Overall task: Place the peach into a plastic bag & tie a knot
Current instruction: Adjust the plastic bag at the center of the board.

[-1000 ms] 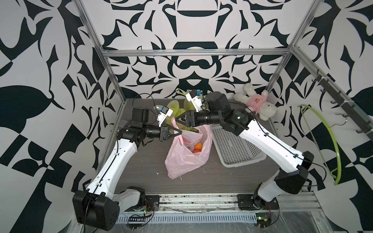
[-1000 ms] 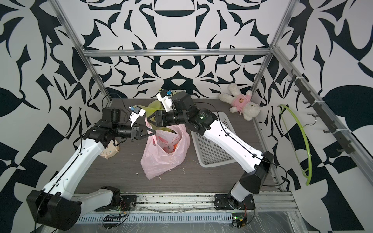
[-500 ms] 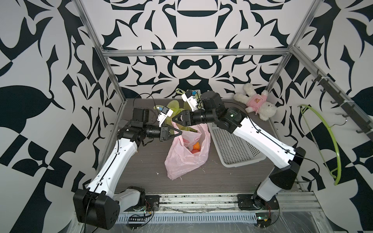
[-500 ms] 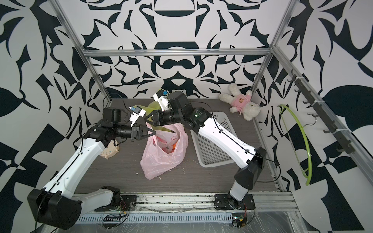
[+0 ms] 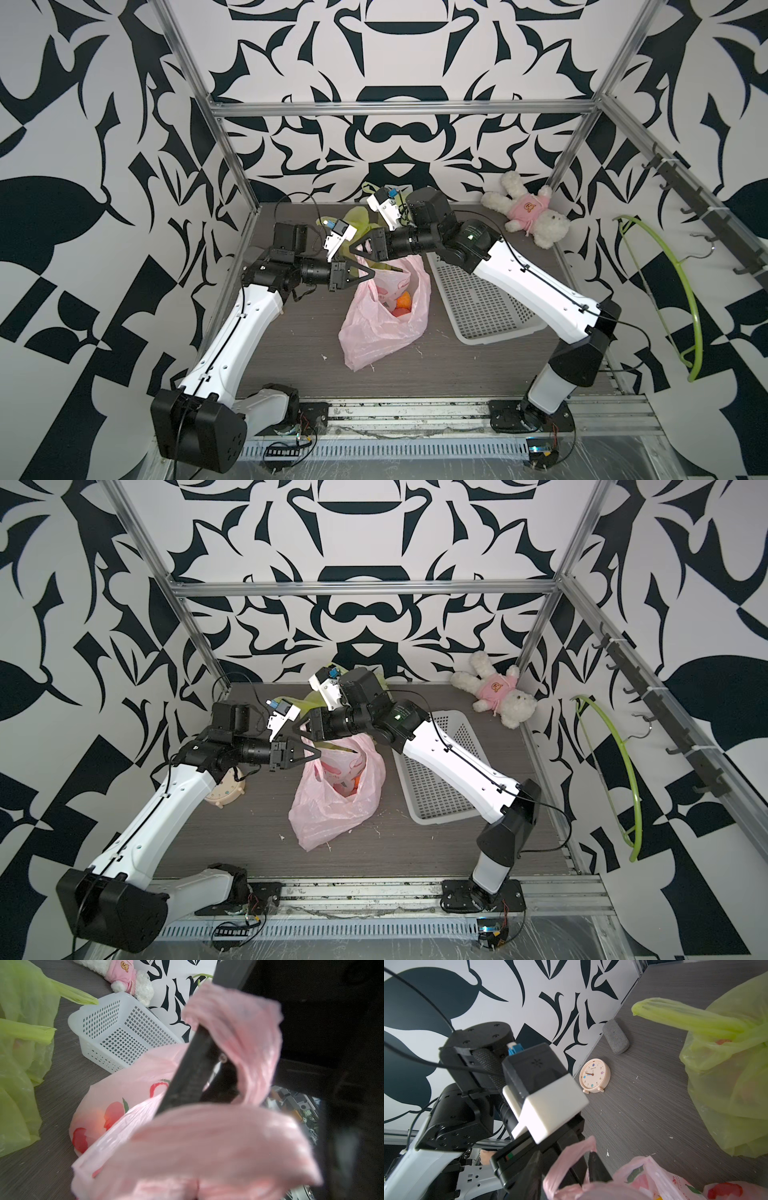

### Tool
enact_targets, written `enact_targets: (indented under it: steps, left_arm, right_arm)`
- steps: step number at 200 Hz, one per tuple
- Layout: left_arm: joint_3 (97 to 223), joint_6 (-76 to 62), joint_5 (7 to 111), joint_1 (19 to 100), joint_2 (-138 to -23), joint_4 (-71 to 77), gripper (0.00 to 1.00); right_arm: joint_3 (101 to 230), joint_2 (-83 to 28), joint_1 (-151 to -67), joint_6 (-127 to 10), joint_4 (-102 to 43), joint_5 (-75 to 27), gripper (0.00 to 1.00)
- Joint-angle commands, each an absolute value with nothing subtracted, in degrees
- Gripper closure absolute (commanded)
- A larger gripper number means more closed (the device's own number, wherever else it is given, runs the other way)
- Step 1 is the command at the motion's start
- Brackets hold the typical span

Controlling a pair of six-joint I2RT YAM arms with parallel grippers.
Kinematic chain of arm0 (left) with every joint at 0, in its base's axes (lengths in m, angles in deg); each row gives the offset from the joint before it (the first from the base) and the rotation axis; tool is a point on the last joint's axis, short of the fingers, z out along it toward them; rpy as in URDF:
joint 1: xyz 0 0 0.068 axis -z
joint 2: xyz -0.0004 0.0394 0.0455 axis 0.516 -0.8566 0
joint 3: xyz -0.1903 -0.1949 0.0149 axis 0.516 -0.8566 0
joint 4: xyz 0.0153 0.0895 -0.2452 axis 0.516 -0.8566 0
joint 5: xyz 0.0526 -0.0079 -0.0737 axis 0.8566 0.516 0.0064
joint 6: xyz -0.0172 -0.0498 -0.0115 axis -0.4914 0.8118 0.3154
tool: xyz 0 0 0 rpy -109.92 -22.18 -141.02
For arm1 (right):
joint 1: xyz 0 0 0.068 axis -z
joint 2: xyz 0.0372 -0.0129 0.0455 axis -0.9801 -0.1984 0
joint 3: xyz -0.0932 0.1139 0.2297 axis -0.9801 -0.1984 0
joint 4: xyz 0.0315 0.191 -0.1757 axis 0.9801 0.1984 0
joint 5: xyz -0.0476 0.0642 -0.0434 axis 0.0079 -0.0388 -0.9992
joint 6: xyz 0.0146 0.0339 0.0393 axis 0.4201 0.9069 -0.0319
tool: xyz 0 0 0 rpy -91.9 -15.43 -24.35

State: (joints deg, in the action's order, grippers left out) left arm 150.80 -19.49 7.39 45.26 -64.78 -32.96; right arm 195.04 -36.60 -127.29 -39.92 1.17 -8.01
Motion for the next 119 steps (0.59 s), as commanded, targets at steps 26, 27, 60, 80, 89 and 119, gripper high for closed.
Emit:
enact_targets:
  steps: [26, 27, 60, 80, 89, 119]
  left_arm:
    - [152.85, -20.50, 6.13, 45.04, -65.19, -34.41, 1.00]
    - [152.86, -20.50, 6.13, 44.99, -65.17, -34.43, 1.00]
    - [152.91, -20.45, 6.29, 45.00, -64.87, -34.64, 1.00]
    - [152.95, -20.04, 6.53, 45.03, -64.56, -34.71, 0.91]
    - [152.87, -19.65, 7.39, 45.01, -64.21, -35.02, 0.65]
    - [149.32, -15.40, 11.25, 45.02, -57.95, -31.16, 0.34]
  right_arm:
    - [195.89, -33.57, -127.64, -40.13, -0.08, -8.33, 0.71]
    - [195.90, -33.57, -127.66, -40.09, -0.09, -8.33, 0.72]
    - [195.81, -34.14, -127.65, -39.07, -2.67, -6.66, 0.83]
    - [195.25, -34.36, -127.72, -37.41, -5.01, -5.61, 0.96]
    - [195.28, -34.15, -127.69, -36.93, -5.19, -6.40, 1.00]
    - [194.45, -30.69, -127.71, -36.95, -5.27, -11.39, 1.00]
